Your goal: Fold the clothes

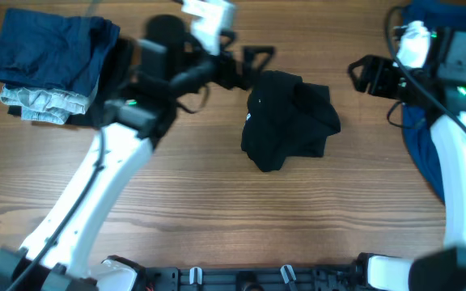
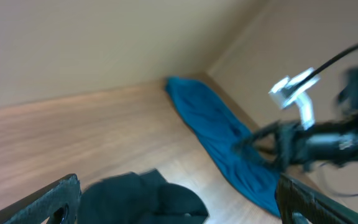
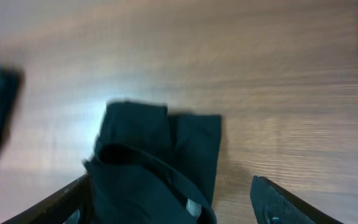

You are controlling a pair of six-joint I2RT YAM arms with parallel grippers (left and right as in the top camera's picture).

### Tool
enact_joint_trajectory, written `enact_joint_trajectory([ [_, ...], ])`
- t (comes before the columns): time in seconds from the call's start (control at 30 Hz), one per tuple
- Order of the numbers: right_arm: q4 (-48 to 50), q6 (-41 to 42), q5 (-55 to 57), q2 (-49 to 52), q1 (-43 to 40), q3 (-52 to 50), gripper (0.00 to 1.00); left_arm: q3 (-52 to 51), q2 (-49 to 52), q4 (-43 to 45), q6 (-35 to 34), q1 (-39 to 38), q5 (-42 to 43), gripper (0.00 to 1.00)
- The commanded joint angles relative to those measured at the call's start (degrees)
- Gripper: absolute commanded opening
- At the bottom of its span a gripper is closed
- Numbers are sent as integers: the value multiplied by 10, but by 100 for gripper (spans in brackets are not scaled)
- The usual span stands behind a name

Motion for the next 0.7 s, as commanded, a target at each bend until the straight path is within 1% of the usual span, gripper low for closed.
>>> enact_joint_trajectory([
  [0.0, -3, -180, -51, 90, 23, 6, 77, 1, 12, -37, -3, 32, -3, 100],
  [0.03, -3, -199, -51, 111, 28, 6, 77, 1, 16, -46, -3, 36, -3, 100],
  [0.13, -1, -245, -58, 164, 41, 6, 73, 1, 24, -70, 30, 39, -3, 100],
  [0.23, 1, -291, -62, 197, 57, 6, 72, 1, 31, -83, 30, 39, -3, 100],
  [0.33, 19, -299, -60, 209, 63, 3, 65, 1, 33, -84, 43, 39, -3, 100],
  [0.4, 47, -296, -60, 211, 63, -3, 51, 1, 33, -84, 42, 39, -5, 100],
  [0.43, 57, -290, -60, 211, 63, -3, 38, 1, 33, -85, 43, 39, -6, 100],
  [0.47, 73, -272, -52, 211, 63, -3, 21, 1, 33, -85, 43, 39, -6, 100],
  [0.5, 88, -254, -44, 211, 63, -3, 9, 1, 33, -85, 43, 39, -6, 100],
  [0.53, 101, -242, -42, 211, 63, -3, 4, 1, 34, -85, 43, 39, -6, 100],
  [0.67, 128, -202, -44, 211, 59, -3, 4, 1, 36, -88, 43, 39, -8, 100],
])
